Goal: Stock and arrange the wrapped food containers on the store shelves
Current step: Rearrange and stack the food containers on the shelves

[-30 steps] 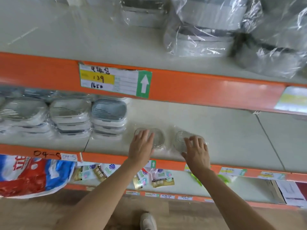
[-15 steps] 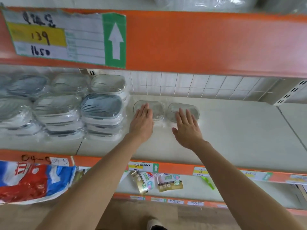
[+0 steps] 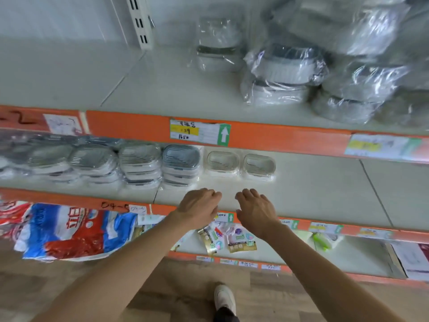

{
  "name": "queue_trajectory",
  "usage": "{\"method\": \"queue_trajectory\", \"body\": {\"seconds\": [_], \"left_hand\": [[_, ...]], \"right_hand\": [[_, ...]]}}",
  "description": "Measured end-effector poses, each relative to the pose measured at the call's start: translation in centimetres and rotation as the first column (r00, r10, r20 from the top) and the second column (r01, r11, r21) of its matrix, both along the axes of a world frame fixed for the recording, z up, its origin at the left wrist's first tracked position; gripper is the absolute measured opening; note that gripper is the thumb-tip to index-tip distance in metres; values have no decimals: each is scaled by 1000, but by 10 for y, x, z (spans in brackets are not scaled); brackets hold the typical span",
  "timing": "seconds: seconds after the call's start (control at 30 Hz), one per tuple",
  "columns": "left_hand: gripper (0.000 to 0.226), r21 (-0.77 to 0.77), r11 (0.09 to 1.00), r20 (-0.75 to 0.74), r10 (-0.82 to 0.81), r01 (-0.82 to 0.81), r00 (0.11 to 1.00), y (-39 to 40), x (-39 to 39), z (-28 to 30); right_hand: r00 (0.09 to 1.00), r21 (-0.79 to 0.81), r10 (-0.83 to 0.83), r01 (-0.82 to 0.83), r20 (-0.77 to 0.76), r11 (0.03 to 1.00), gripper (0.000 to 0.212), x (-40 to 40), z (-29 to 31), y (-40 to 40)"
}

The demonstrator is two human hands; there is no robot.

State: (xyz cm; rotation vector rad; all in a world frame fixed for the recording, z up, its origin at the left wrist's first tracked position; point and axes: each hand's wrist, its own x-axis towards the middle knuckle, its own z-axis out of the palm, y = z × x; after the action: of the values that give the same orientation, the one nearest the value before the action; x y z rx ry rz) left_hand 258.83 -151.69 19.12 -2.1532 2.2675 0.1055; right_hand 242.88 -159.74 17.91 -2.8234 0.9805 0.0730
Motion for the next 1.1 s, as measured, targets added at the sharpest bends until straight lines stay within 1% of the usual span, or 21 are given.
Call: {"method": "queue_trajectory", "body": {"seconds": [0.1,0.17,0.23,0.33,0.37,0.4,0.43,0.5,0.57,0.7,0.73,0.8,0.83,0.9,0.97,1.03,1.1], "left_hand": [[21,-19,999,-5,-46,46,999,32,5,57],[24,-62,995,16,-73,74,997,49,5,96],[25,-143,983,13,-111,112,994,63,6,135],[10,-314,931,5,-195,187,981,66,8,190],[10,-370,912,-5,-191,176,982,62,10,205],[9,-401,906,-46,-170,137,984,56,10,218],[11,-435,897,-88,-136,85,987,51,9,229],[16,-459,888,-214,-74,-33,974,39,10,241],[16,-467,880,-275,-48,-90,960,27,13,247],[17,-447,890,-274,-36,-94,961,1,28,255],[16,-447,890,-264,-36,-89,964,-8,33,258],[15,-456,887,-235,-42,-73,971,-30,43,268],[15,-467,882,-230,-46,-69,972,-42,47,273],[16,-471,879,-245,-46,-77,969,-66,55,289],[20,-459,885,-232,-38,-75,972,-88,63,306],[22,-481,873,-207,-27,-77,978,-111,73,319],[28,-477,874,-201,-10,-89,980,-131,81,326]], "right_hand": [[999,-57,49,-48,18,997,34,-9,53,24],[997,-108,79,-76,24,991,33,-16,91,38],[993,-155,105,-96,46,983,34,-20,131,49],[983,-245,125,-90,133,965,33,-21,192,57],[974,-285,129,-73,185,956,31,-21,212,57],[967,-318,126,-50,221,947,30,-20,228,55],[967,-341,111,-28,229,940,30,-20,241,54],[969,-366,94,-5,227,931,32,-19,260,49],[967,-378,77,22,244,926,34,-17,271,39],[972,-422,21,82,234,903,35,-10,294,9],[969,-442,12,101,246,891,33,-7,302,-1],[945,-485,18,151,327,861,28,0,318,-25],[936,-507,12,179,351,843,29,4,327,-38],[943,-530,-54,230,327,816,35,14,343,-63],[929,-521,-116,297,351,800,40,23,353,-87],[908,-493,-175,359,379,793,43,30,361,-109],[889,-452,-270,426,369,784,50,34,367,-127]]}}
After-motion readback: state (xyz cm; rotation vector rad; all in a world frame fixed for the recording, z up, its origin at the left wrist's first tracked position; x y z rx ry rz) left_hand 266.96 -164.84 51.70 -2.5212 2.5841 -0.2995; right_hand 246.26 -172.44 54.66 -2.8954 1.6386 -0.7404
